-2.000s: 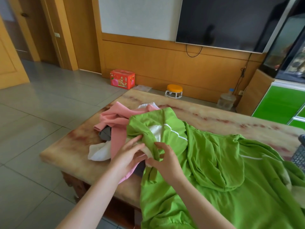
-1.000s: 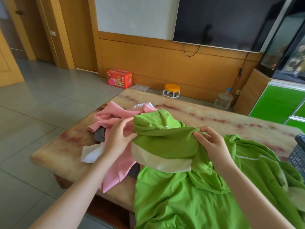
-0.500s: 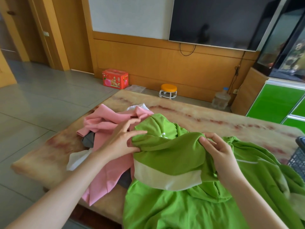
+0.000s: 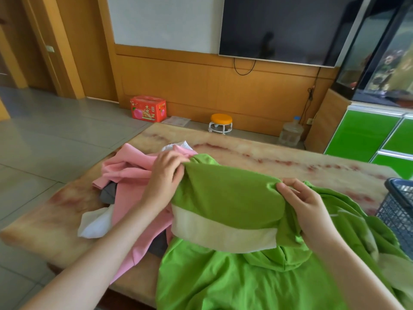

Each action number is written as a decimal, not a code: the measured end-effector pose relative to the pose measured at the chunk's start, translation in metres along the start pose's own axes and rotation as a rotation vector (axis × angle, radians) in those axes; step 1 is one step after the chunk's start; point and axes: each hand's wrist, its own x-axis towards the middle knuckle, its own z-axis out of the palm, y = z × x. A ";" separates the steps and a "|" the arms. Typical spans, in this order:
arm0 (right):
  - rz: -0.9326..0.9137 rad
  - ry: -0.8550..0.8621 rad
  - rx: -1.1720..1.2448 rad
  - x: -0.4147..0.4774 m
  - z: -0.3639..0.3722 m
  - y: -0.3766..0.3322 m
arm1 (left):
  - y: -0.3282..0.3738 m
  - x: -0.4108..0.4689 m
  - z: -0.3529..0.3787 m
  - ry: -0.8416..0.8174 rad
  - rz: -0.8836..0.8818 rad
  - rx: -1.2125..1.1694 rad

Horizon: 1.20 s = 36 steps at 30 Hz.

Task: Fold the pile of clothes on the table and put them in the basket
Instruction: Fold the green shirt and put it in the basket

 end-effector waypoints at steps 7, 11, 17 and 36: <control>0.191 0.146 -0.004 0.027 -0.057 0.009 | 0.038 0.097 0.027 -0.336 -0.081 -0.163; 0.313 0.241 -0.042 0.059 -0.101 0.035 | 0.040 0.134 0.065 -0.719 -0.100 0.060; 0.363 0.290 -0.286 0.096 -0.166 0.085 | 0.029 0.129 0.147 -0.908 -0.148 0.074; 0.412 0.075 -1.044 0.124 -0.198 0.150 | 0.017 0.115 0.185 -0.991 0.020 0.555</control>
